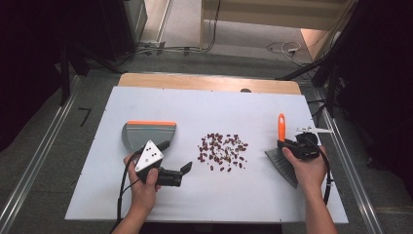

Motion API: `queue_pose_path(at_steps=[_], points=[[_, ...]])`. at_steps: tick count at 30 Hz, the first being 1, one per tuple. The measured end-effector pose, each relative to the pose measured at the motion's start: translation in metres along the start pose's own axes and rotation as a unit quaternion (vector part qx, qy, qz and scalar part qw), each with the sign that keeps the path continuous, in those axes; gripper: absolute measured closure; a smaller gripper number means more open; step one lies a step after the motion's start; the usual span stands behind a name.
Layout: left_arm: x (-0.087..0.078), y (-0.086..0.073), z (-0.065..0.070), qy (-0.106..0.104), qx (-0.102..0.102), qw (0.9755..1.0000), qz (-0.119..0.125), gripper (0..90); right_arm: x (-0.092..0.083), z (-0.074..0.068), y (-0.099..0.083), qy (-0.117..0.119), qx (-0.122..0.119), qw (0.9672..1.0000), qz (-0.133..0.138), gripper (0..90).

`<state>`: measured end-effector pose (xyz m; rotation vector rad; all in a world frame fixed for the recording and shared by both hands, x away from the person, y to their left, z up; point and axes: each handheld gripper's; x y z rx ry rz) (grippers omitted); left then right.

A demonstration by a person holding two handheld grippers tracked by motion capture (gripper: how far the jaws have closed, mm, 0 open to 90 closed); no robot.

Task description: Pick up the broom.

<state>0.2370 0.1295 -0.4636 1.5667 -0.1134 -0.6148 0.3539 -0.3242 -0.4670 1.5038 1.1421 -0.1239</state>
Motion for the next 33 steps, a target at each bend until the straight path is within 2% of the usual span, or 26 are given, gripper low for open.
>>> queue_pose_path(at_steps=[1,3,6,10,12,13,18,24,33], points=[[0.000,0.000,0.000,0.000,-0.001,1.0000,0.000,0.0,-0.002,0.000,-0.001,0.007,-0.005,0.9998,0.018,67.6],[0.000,0.000,0.000,0.001,0.000,1.0000,0.002,0.0,-0.007,-0.001,-0.002,0.006,-0.005,0.9990,0.045,67.8],[0.000,0.001,0.000,-0.001,-0.001,1.0000,0.005,0.0,-0.014,-0.001,-0.005,0.022,-0.001,0.9952,0.096,67.9],[-0.001,0.002,0.002,-0.003,0.000,1.0000,0.007,0.0,-0.022,-0.005,-0.007,0.041,-0.019,0.9865,0.157,68.2],[-0.001,0.002,0.002,-0.004,0.001,1.0000,0.007,0.0,-0.026,-0.007,-0.007,0.067,-0.032,0.9804,0.182,68.3],[-0.001,0.002,0.002,-0.004,0.001,1.0000,0.007,0.0,-0.028,-0.009,-0.006,0.071,-0.037,0.9783,0.191,68.3],[-0.001,0.003,0.003,-0.007,-0.001,0.9999,0.010,0.0,-0.034,-0.020,-0.001,0.086,-0.050,0.9713,0.216,68.5],[0.000,0.004,0.006,-0.023,-0.003,0.9996,0.015,0.0,-0.038,-0.045,0.007,0.101,-0.074,0.9633,0.238,68.5],[0.000,0.008,0.012,-0.052,-0.016,0.9981,0.027,0.0,-0.033,-0.088,0.016,0.127,-0.107,0.9564,0.240,68.5]])
Point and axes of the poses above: each handheld gripper's, and its own axes: x roughly forward along the jaws, y roughly out of its top, z roughly to its right, and after that the axes turned 14 degrees about y, right-handed
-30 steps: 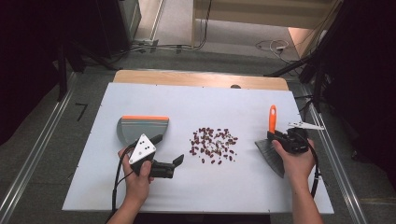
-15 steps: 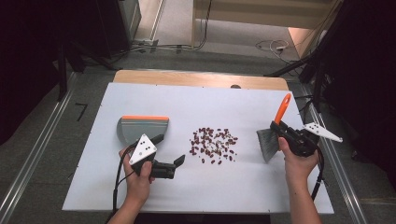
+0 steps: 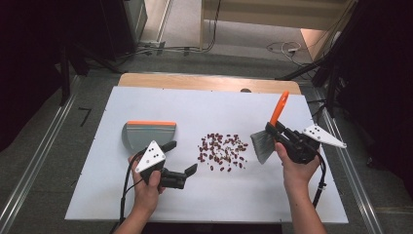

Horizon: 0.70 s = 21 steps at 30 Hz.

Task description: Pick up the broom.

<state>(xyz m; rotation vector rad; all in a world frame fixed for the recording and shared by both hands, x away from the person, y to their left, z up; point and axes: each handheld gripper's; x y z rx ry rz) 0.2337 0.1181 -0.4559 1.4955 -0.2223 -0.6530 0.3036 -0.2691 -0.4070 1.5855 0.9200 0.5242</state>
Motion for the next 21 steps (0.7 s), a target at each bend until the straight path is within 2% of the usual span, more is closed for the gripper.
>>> queue_pose_path(at_steps=[4,8,16,18,21], points=[[0.000,0.002,0.004,-0.011,0.000,0.9999,0.004,0.0,0.010,-0.015,0.002,0.018,-0.005,0.9998,-0.002,68.5],[0.001,0.005,0.010,-0.010,0.006,0.9999,0.004,1.8,0.019,-0.029,0.001,0.030,-0.013,0.9994,-0.006,68.5],[0.007,0.010,0.026,-0.018,0.013,0.9996,-0.015,5.5,0.036,-0.058,-0.002,0.061,-0.019,0.9979,-0.009,68.5],[0.009,0.011,0.032,-0.028,0.007,0.9994,-0.020,6.5,0.041,-0.065,-0.003,0.070,-0.024,0.9972,-0.010,68.5],[0.011,0.012,0.038,-0.032,0.003,0.9991,-0.026,9.4,0.047,-0.075,-0.004,0.075,-0.032,0.9966,-0.013,68.5]])
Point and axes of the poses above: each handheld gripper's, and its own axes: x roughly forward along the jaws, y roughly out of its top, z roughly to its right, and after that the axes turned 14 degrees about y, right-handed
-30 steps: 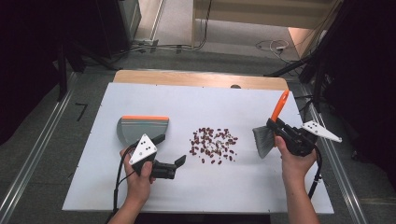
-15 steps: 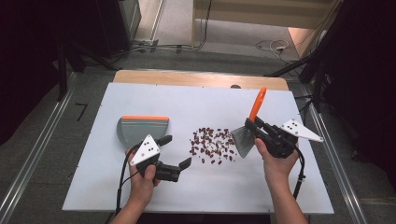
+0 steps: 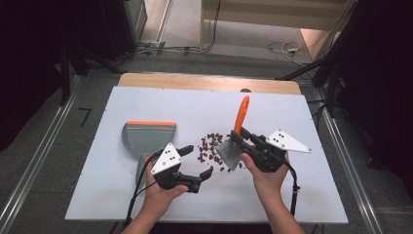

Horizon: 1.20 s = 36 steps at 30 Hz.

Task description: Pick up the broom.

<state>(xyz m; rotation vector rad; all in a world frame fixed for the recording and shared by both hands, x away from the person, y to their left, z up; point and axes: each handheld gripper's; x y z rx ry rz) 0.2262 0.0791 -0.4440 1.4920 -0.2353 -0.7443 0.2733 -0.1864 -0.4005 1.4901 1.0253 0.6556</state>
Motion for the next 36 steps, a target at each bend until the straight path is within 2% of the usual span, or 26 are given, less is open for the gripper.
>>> queue_pose_path(at_steps=[4,14,17,21,29,33,36], points=[[0.004,0.001,0.008,-0.009,-0.008,0.9998,-0.013,13.5,0.007,-0.009,-0.001,0.004,-0.003,1.0000,-0.003,68.5],[0.014,-0.002,0.021,0.015,-0.003,0.9989,-0.045,25.5,0.022,-0.030,-0.005,0.024,-0.013,0.9996,-0.012,68.5],[0.016,-0.003,0.021,0.014,-0.003,0.9987,-0.049,33.3,0.026,-0.036,-0.007,0.023,-0.019,0.9994,-0.018,68.5],[0.018,-0.003,0.019,0.025,-0.009,0.9982,-0.053,44.5,0.028,-0.043,-0.008,0.025,-0.020,0.9994,-0.015,68.5],[0.015,-0.002,0.014,0.011,-0.012,0.9986,-0.050,77.3,0.028,-0.049,-0.007,0.025,-0.019,0.9994,-0.010,68.5],[0.013,-0.002,0.011,0.007,-0.007,0.9987,-0.050,83.0,0.028,-0.049,-0.006,0.032,-0.017,0.9993,-0.012,68.3],[0.010,-0.001,0.009,0.005,-0.001,0.9987,-0.051,84.7,0.030,-0.049,-0.004,0.040,-0.024,0.9987,-0.019,68.0]])
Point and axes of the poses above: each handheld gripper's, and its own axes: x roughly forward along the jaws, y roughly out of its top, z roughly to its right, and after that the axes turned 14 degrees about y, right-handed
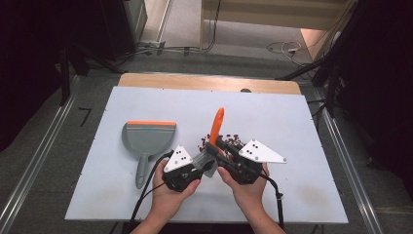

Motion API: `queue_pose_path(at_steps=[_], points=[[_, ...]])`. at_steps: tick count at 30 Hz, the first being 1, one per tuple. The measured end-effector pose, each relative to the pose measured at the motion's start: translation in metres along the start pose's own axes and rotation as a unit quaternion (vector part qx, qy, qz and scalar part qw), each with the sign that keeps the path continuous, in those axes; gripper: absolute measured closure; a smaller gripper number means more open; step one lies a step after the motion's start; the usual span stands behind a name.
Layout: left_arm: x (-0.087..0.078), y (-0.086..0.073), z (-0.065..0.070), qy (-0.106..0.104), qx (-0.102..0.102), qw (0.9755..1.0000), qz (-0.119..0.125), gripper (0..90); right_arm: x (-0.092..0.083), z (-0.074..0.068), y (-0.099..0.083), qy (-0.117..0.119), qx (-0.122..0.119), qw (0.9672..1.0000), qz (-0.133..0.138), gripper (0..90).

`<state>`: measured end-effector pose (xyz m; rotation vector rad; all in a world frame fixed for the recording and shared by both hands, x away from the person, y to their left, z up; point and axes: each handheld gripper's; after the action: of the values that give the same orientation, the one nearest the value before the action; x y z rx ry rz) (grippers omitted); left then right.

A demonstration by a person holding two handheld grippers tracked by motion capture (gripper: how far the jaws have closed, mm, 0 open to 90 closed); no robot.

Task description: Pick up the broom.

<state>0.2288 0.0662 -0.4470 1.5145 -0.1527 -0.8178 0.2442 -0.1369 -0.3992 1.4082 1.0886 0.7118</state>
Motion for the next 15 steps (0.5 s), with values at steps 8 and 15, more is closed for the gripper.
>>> queue_pose_path(at_steps=[8,15], points=[[-0.010,0.006,-0.016,-0.027,0.008,0.9996,0.001,85.7,-0.005,0.011,0.013,0.072,-0.002,0.9973,-0.015,49.7],[-0.019,0.011,-0.032,-0.100,0.028,0.9946,0.005,85.6,-0.016,0.037,0.018,0.167,0.010,0.9852,-0.036,46.6]])
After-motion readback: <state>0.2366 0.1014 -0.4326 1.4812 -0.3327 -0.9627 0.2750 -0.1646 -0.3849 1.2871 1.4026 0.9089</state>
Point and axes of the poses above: each handheld gripper's, and its own axes: x roughly forward along the jaws, y roughly out of its top, z roughly to its right, and after that the axes turned 14 degrees about y, right-handed
